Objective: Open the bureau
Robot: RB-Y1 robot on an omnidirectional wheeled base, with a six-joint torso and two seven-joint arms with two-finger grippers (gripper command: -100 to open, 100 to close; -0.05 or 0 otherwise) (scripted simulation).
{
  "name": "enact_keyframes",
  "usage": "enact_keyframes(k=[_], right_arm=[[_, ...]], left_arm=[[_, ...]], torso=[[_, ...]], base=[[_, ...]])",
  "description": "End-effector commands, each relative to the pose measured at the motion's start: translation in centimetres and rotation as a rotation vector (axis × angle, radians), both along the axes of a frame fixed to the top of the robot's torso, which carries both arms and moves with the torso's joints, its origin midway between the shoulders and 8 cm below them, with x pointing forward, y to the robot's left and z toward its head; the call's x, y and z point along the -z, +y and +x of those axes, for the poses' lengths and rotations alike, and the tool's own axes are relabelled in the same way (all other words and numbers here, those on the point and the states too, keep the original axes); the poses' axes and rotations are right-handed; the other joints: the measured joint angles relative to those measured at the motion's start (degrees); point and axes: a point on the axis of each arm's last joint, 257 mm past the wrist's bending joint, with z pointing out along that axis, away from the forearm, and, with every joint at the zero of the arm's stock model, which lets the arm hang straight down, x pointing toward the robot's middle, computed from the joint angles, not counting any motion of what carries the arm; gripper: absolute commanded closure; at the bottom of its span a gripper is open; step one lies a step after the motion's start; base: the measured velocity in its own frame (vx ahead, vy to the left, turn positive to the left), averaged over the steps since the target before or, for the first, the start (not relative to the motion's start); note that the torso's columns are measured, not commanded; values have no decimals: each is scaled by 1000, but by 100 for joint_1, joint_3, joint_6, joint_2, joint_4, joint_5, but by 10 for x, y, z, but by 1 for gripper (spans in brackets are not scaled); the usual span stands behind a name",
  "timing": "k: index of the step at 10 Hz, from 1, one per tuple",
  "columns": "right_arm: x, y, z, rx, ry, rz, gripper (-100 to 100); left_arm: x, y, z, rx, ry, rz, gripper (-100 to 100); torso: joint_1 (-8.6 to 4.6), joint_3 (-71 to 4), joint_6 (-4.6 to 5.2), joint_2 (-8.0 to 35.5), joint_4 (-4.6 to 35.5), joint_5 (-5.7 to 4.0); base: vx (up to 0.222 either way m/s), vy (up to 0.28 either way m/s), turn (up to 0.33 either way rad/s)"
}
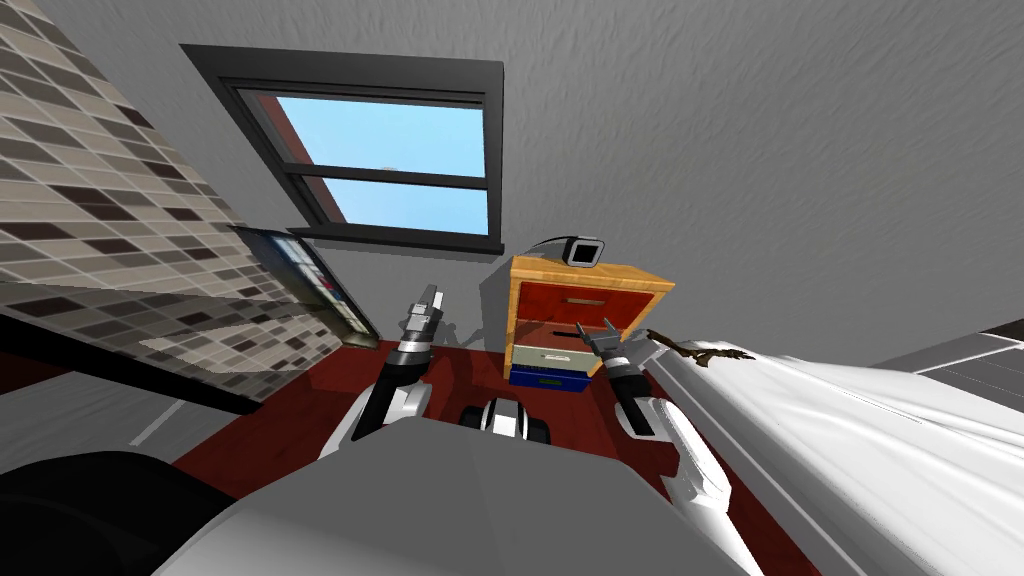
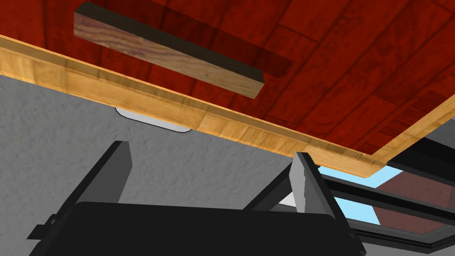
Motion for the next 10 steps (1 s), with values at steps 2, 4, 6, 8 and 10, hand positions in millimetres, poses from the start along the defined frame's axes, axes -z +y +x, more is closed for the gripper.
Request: enact_keyframes(k=[2, 4, 6, 8, 10], right_arm=[[11, -27, 16, 79, 12, -247, -100], [13, -36, 21, 106, 13, -351, -100], [16, -54, 29, 152, 18, -503, -100], [16, -72, 37, 195, 20, -649, -100], [14, -87, 43, 233, 22, -778, -100]], left_arm=[[0, 0, 0, 0, 0, 0, 0], [0, 0, 0, 0, 0, 0, 0], [0, 0, 0, 0, 0, 0, 0], [0, 0, 0, 0, 0, 0, 0], [0, 0, 0, 0, 0, 0, 0]], torso=[[7, -2, -1, -3, -1, 1], [2, 3, 0, 4, 1, 1], [-3, -3, 0, -5, -1, -3], [11, -1, -1, -2, -1, 3], [4, 4, 0, 6, 2, 1]], base=[[23, 122, 16], [19, 86, 6], [33, 102, 16], [29, 124, 11], [23, 123, 12]])
